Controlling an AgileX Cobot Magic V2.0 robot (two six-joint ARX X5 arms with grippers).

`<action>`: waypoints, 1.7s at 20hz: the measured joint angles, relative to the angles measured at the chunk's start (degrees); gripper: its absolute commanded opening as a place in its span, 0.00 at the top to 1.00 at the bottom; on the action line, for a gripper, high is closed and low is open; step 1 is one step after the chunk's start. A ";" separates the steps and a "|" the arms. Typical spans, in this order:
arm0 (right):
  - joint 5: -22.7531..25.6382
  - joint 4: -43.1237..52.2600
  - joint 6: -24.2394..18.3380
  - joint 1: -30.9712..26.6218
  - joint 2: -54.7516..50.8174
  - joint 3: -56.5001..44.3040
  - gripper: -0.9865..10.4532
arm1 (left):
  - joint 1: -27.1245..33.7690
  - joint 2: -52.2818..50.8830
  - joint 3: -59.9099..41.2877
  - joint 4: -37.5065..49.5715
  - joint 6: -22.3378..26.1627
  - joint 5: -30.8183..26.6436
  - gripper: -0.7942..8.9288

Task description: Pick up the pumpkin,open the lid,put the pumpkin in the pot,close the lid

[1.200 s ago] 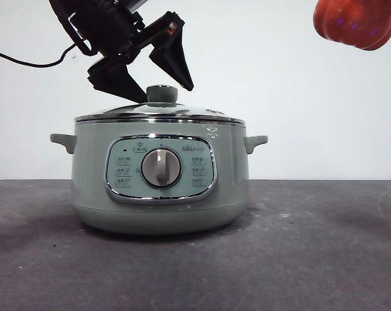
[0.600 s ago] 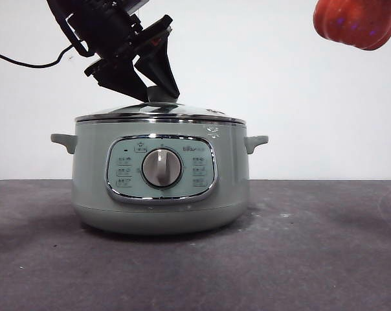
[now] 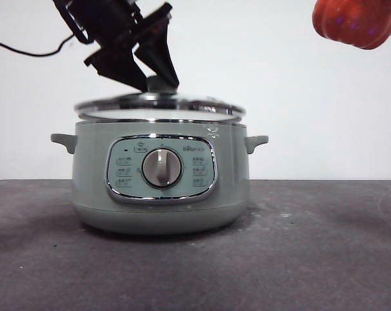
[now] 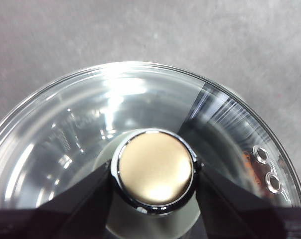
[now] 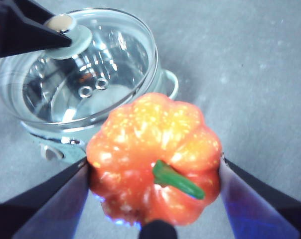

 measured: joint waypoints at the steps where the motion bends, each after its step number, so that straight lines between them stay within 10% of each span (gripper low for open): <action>1: 0.00 0.72 0.00 0.00 0.00 0.00 0.92 | 0.28 -1.03 0.98 -1.57 -0.02 0.00 0.93; 11: -4.46 13.29 0.83 4.35 11.61 1.73 0.92 | 6.12 -19.91 4.55 -14.97 0.00 -1.62 0.93; 19: -4.31 14.23 -1.20 13.27 39.54 23.71 0.92 | 7.10 -33.27 4.55 -26.27 0.46 -5.86 0.93; 34: 4.57 13.44 -9.35 17.90 61.86 32.02 0.92 | 7.10 -38.62 4.55 -32.11 0.46 -6.69 0.93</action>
